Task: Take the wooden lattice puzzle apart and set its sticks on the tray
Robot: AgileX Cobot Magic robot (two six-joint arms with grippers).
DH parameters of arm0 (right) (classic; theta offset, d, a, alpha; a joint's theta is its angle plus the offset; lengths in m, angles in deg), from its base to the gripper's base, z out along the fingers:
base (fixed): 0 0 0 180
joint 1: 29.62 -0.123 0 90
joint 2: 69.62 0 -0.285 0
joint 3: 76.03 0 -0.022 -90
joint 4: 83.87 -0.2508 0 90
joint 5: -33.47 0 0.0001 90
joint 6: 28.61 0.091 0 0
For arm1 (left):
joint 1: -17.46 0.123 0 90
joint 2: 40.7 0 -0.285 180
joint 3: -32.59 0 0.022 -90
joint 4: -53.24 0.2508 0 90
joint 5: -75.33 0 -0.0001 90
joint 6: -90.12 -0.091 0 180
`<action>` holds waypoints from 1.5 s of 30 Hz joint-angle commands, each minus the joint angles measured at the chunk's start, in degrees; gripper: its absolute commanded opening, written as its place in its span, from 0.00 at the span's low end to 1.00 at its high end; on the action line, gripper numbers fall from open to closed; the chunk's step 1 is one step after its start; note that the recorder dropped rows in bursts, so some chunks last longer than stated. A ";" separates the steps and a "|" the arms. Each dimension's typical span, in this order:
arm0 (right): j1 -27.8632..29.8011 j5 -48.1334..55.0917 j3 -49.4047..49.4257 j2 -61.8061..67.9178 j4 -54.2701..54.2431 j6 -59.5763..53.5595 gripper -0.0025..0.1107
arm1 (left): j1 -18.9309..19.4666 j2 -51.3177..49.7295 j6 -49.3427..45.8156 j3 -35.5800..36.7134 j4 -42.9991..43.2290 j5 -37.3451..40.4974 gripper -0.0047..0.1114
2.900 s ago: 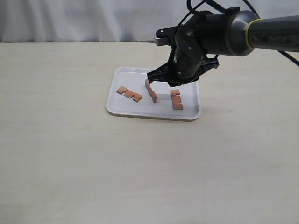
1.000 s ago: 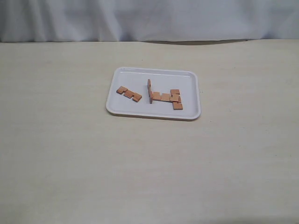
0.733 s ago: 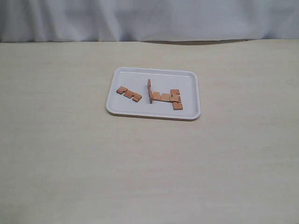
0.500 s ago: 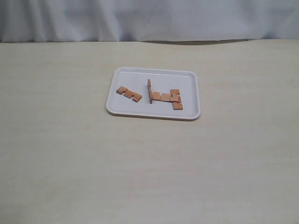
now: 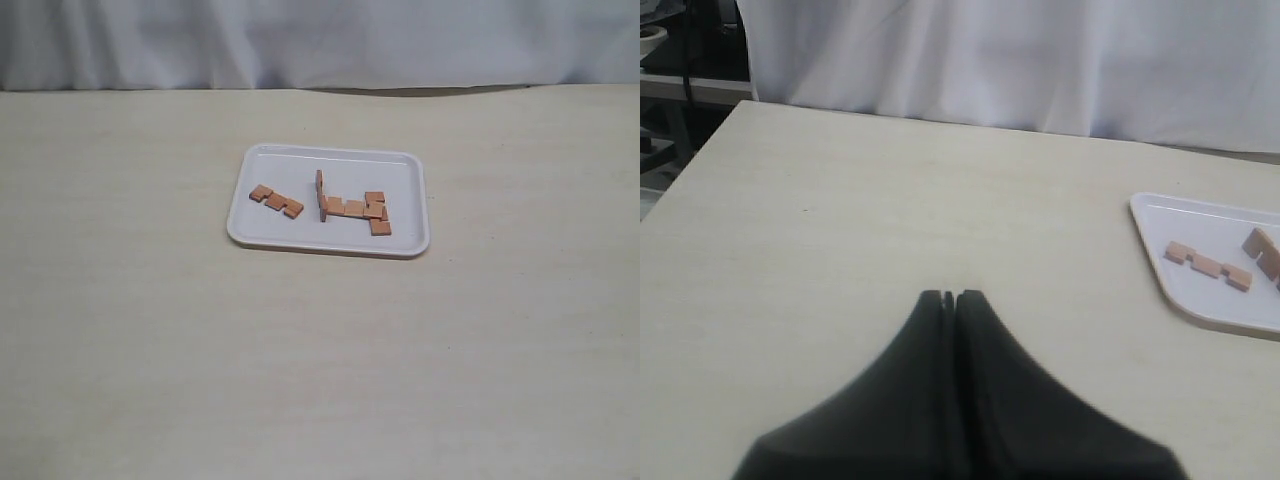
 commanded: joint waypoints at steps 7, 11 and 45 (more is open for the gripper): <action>-0.21 -1.72 15.07 -0.23 -3.05 -0.13 0.06 | 0.60 0.14 -0.30 0.18 -0.12 -0.52 0.04; -0.21 0.89 15.07 -0.23 -3.32 -0.13 0.06 | 0.60 0.14 -0.30 0.18 -0.12 -0.52 0.04; -0.21 11.07 15.07 -0.23 -4.41 0.05 0.06 | 0.60 0.14 -0.30 0.18 -0.12 -0.52 0.04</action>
